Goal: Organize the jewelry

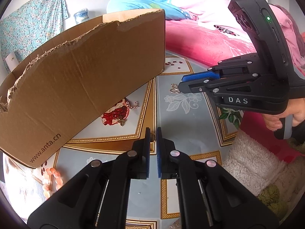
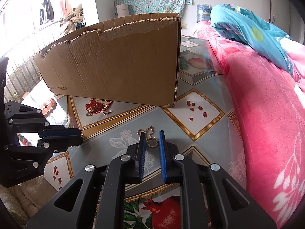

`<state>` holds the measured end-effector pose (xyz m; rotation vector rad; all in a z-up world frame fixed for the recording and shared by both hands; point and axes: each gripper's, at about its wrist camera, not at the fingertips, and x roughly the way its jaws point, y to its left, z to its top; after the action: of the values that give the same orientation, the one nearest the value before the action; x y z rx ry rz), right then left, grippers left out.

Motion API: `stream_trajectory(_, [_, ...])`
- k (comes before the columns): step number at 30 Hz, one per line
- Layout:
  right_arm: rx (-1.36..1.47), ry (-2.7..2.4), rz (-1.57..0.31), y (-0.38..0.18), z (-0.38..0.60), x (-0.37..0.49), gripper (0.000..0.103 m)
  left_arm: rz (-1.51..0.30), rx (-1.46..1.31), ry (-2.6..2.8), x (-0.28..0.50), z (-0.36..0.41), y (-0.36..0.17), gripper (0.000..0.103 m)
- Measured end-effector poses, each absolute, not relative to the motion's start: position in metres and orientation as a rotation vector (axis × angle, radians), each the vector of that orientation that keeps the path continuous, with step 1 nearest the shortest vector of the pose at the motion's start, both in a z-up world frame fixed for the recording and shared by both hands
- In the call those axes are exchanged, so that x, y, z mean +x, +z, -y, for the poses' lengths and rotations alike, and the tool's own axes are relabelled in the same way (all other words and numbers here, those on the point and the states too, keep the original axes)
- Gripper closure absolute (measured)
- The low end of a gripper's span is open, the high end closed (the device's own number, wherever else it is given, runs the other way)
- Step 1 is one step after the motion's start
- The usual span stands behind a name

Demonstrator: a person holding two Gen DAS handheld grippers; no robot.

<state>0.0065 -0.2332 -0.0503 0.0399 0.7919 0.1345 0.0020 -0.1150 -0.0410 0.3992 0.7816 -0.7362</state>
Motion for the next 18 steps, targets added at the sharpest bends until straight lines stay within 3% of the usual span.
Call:
stream_trajectory(10, [0.076,0.125,-0.785,-0.049,0.237,0.001,0.091,-0.788,0.372,-0.732,0.002,0.109,-0.039,0.097])
stream_trajectory(14, [0.114,0.138,-0.78,-0.046,0.241,-0.006,0.091,-0.783,0.38,-0.734,0.0,0.103,-0.036,0.084])
stream_trajectory(18, [0.164,0.174,-0.775,-0.044,0.242,-0.013,0.091,-0.786,0.403,-0.733,0.001,0.1,-0.036,0.079])
